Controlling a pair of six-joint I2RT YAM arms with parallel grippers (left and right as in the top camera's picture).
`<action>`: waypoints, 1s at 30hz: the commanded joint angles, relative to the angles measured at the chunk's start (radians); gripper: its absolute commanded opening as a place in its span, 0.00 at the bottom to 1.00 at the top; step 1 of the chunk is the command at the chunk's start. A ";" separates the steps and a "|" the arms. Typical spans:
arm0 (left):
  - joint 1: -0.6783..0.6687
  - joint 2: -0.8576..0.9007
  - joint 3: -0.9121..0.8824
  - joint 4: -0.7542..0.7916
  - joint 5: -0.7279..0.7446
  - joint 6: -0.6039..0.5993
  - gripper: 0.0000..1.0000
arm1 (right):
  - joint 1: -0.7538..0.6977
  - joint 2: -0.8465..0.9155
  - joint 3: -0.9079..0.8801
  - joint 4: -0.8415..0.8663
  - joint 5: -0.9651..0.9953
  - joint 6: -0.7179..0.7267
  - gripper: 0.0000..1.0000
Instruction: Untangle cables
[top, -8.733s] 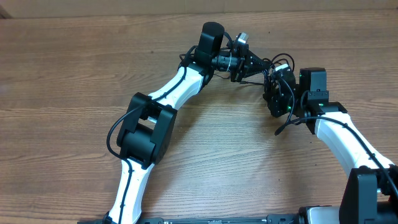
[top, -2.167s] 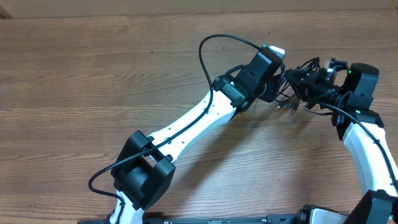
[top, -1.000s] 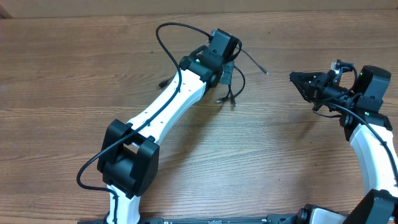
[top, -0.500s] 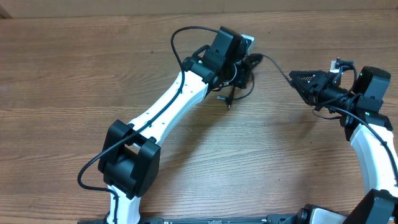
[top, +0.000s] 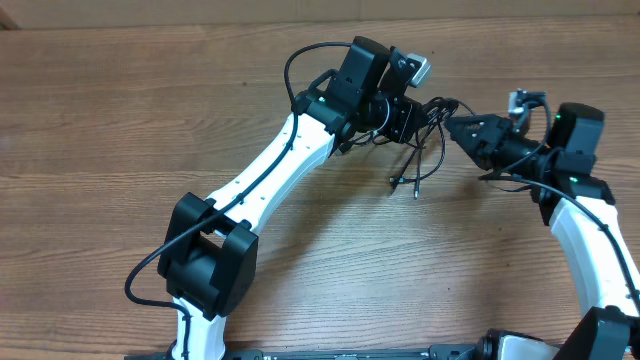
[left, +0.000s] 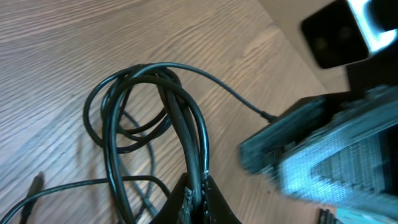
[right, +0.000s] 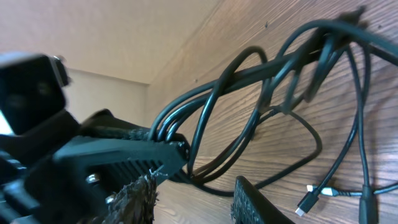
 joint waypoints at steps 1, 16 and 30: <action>-0.012 0.002 0.002 0.015 0.075 -0.029 0.04 | 0.037 -0.006 0.014 0.006 0.074 -0.022 0.38; -0.014 0.002 0.002 0.018 0.101 -0.029 0.04 | 0.063 -0.006 0.014 -0.001 0.209 0.031 0.31; -0.040 0.002 0.002 0.023 0.120 -0.029 0.04 | 0.063 -0.006 0.014 0.002 0.227 0.031 0.32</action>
